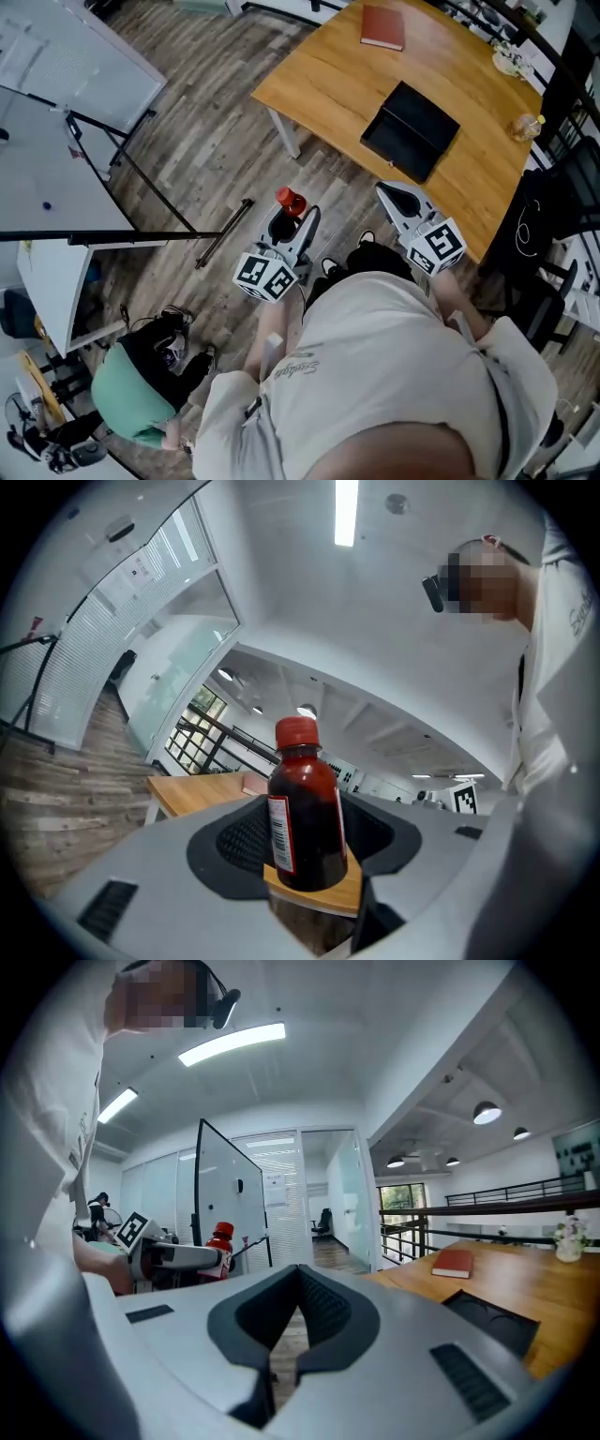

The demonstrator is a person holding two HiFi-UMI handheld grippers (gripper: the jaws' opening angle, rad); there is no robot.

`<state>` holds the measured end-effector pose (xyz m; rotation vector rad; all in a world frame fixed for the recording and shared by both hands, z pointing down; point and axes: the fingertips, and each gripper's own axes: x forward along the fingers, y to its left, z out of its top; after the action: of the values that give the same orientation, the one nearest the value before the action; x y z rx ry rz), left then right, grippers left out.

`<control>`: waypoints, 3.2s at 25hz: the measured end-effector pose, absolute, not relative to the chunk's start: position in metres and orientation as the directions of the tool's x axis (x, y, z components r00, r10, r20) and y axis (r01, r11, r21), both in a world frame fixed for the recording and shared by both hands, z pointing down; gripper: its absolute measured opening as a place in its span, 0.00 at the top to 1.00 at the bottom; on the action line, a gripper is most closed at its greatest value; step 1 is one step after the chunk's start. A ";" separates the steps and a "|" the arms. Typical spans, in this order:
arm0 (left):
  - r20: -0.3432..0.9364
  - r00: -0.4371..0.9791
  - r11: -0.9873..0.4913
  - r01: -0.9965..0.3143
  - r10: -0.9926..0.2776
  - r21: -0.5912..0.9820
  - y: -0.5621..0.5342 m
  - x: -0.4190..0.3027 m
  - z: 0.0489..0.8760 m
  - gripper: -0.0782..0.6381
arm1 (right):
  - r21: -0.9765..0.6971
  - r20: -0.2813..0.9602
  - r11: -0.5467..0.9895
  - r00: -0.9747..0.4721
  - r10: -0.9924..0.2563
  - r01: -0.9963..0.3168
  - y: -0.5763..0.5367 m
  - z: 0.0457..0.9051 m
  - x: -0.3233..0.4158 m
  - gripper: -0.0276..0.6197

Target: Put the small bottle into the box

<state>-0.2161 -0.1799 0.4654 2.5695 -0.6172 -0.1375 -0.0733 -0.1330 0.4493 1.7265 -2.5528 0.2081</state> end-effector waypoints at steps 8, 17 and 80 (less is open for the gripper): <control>0.053 0.908 -0.780 -0.385 -0.415 0.493 -0.214 -0.178 0.477 0.57 | -0.135 0.097 0.314 -0.328 -0.940 -0.940 -0.159 0.467 -0.044 0.97; 0.080 0.933 -0.809 -0.345 -0.351 0.475 -0.275 -0.098 0.456 0.57 | -0.106 0.030 0.354 -0.359 -0.933 -0.929 -0.227 0.464 0.007 0.97; 0.553 0.711 -0.758 -0.044 0.434 0.650 -0.242 0.131 0.623 0.57 | -0.129 0.204 -0.464 0.434 -0.877 -0.876 -0.137 0.502 0.185 0.97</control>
<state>0.1311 -0.2421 0.6229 2.2624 0.2953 0.9500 0.1850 -0.1374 0.5018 2.6639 -1.6287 0.3821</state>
